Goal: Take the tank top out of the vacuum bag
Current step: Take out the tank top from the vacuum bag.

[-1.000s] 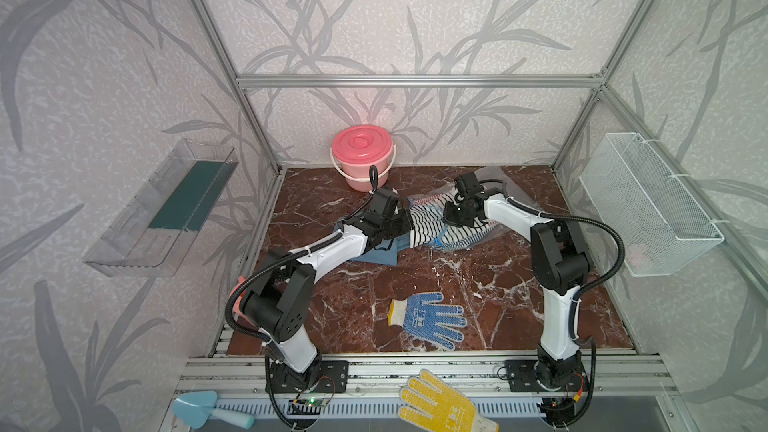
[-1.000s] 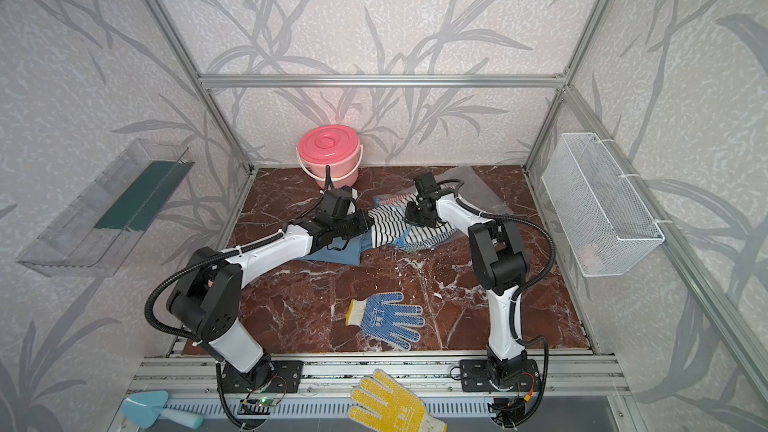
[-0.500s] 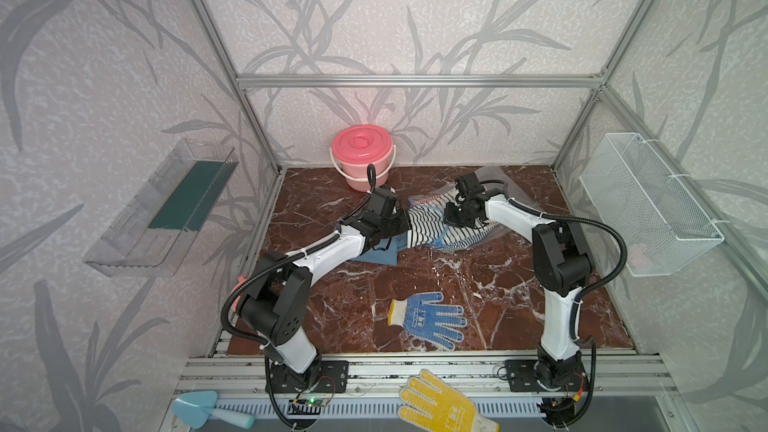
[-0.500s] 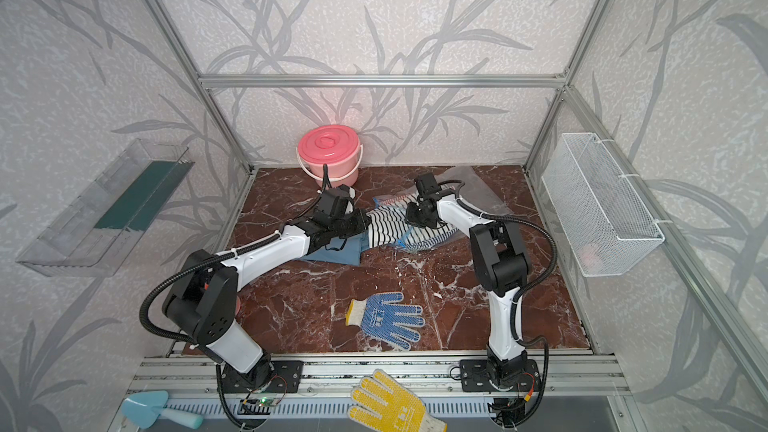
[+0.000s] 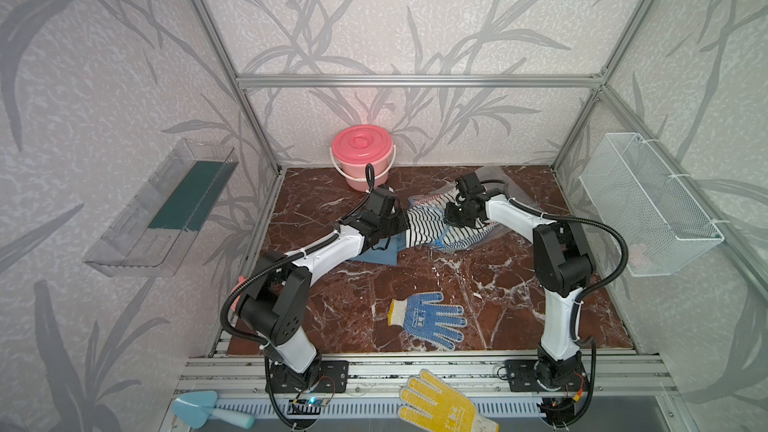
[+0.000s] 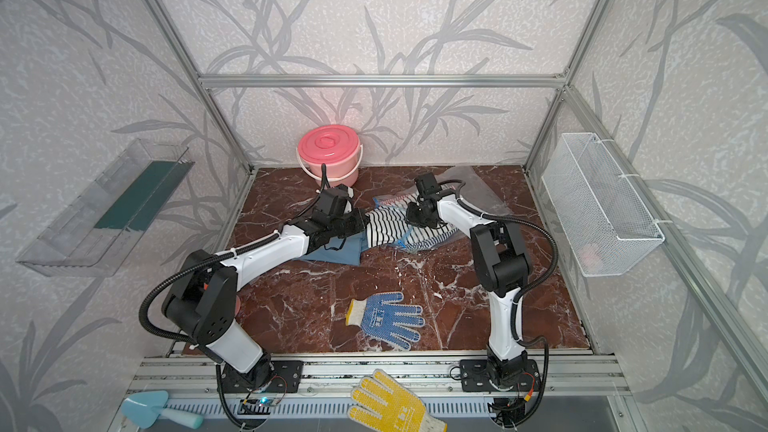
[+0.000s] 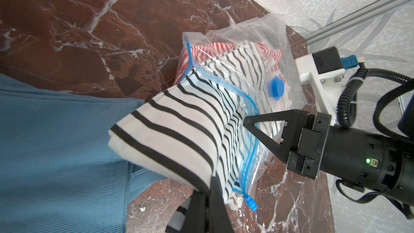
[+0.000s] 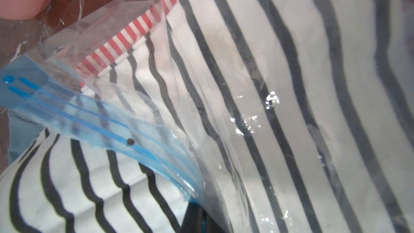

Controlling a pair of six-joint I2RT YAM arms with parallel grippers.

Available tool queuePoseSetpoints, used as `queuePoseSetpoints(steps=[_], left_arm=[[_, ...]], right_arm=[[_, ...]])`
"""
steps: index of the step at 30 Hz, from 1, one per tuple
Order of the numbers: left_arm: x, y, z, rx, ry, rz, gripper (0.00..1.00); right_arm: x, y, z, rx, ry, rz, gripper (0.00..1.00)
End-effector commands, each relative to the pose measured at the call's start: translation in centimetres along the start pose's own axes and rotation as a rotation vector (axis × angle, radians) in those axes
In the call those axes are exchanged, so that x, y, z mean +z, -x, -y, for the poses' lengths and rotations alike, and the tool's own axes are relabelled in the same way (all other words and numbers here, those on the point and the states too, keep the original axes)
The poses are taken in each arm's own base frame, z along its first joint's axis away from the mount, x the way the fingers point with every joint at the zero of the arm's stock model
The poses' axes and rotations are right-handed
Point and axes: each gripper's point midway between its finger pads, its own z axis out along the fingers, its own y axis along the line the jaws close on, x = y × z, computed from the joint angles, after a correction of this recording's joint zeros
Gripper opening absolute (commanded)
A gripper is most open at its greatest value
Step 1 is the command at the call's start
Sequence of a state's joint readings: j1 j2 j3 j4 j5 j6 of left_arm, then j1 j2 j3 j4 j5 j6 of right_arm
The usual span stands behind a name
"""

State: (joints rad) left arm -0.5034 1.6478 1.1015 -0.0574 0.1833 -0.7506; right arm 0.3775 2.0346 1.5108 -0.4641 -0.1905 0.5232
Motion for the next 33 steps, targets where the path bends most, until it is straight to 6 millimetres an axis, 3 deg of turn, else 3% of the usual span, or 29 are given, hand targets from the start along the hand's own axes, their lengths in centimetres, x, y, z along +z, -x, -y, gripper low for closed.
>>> queuePoseSetpoints(steps=[1,17,33], left_arm=[[-1.9,1.2,0.3,0.022,0.001,0.049,0.00],[-2.3,1.5,-0.4,0.025,0.032,0.057,0.00],[-3.4,3.3,-1.7,0.027,0.078,0.102,0.00]], right_arm=[[-1.5,0.4,1.1,-0.007,-0.039,0.029,0.00],[-2.0,0.6,1.1,-0.021,-0.046,0.042,0.00],[-2.3,1.0,1.0,-0.029,-0.048,0.050,0.00]])
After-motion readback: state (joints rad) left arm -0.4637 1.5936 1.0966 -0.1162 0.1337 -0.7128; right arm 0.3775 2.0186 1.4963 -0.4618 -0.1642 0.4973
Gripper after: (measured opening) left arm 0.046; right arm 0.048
